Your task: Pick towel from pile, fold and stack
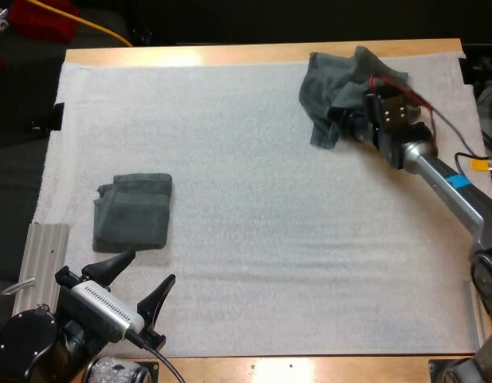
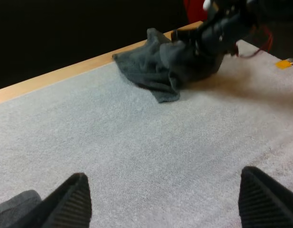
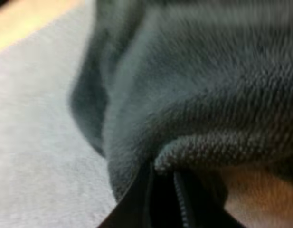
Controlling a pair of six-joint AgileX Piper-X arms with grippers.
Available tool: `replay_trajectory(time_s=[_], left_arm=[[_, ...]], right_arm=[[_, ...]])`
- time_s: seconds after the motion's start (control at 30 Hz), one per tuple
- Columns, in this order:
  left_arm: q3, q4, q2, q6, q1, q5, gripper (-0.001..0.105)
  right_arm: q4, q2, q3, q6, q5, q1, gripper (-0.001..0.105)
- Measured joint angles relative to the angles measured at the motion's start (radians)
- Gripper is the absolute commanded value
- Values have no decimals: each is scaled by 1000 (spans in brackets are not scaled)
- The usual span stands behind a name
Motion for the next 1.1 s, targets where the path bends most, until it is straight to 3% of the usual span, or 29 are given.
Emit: replay_trajectory(time_s=[0.43, 0.83, 1.1], left_arm=[[0, 0, 0, 0, 0, 0, 62], [0, 0, 0, 0, 0, 0, 62], [0, 0, 0, 0, 0, 0, 62]], right_arm=[[15, -190, -20, -191, 30, 0, 2], [262, -249, -328, -349, 10, 2, 2], [410, -297, -427, -420, 5, 38, 2]])
